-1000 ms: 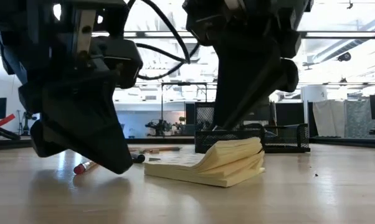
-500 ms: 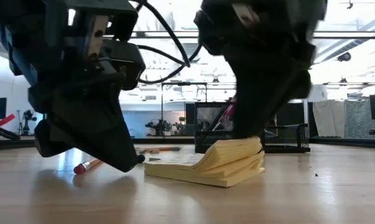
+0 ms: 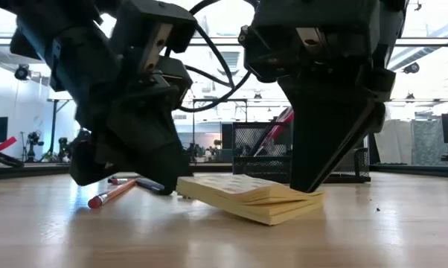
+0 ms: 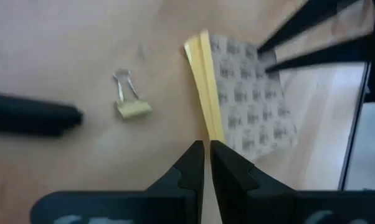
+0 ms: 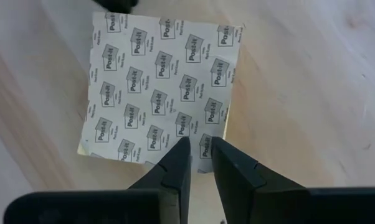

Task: Pick and place office supplies into organizer
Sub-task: Put the sticky note into the desk organizer

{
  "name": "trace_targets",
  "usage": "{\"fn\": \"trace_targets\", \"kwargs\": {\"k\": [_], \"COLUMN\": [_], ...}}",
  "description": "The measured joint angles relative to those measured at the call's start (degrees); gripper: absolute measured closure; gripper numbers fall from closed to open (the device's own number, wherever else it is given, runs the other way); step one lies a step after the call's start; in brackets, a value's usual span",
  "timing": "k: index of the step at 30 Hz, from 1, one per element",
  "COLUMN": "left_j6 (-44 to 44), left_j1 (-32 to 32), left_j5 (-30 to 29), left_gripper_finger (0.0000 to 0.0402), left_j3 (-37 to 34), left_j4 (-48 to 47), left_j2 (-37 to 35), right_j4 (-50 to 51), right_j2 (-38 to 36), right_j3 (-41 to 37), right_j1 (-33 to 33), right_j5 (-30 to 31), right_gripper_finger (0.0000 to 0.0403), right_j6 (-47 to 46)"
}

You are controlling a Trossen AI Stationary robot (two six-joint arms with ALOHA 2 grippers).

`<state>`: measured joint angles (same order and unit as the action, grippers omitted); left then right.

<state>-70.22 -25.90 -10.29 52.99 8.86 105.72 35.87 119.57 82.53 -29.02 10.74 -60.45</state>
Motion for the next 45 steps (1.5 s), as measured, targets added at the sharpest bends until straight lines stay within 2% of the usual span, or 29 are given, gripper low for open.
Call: {"fn": "trace_targets", "kwargs": {"k": [8,13,16,20,25,27,45], "left_j6": [-6.59,-10.12,-10.68,-12.72,-14.44,-15.83,-17.92], "left_j1": [1.10,1.10,1.31,1.70,1.85,1.88,2.35], "left_j5": [2.74,2.61,2.24,2.64,6.84,6.99,8.33], "left_gripper_finger": [0.0388,0.0383,0.0354,0.0290,0.0226,0.0216,0.0210], "left_j3": [-0.99,-4.06,-5.83,-8.12,-11.70,-12.58,-10.82], "left_j4": [0.17,4.50,4.18,5.83,20.22,21.76,19.98], "left_j2": [-0.01,-1.19,-2.76,-4.59,-4.02,-3.21,-1.58], "right_j4": [-0.80,-0.80,-0.88,-1.02,-1.37,-1.47,-1.59], "right_j2": [-0.04,0.01,0.04,0.04,0.04,0.03,0.03], "right_j3": [-1.06,-1.11,-1.12,-1.15,-1.17,-1.17,-1.21], "right_j1": [-0.11,-0.13,-0.13,-0.13,-0.11,-0.11,-0.11], "right_j5": [0.02,0.02,0.02,0.00,0.00,-0.02,0.31], "right_gripper_finger": [0.0344,0.0344,0.0344,0.0344,0.0344,0.0344,0.0344], "right_j6": [-0.02,0.00,0.00,0.03,0.47,0.46,0.86]}}
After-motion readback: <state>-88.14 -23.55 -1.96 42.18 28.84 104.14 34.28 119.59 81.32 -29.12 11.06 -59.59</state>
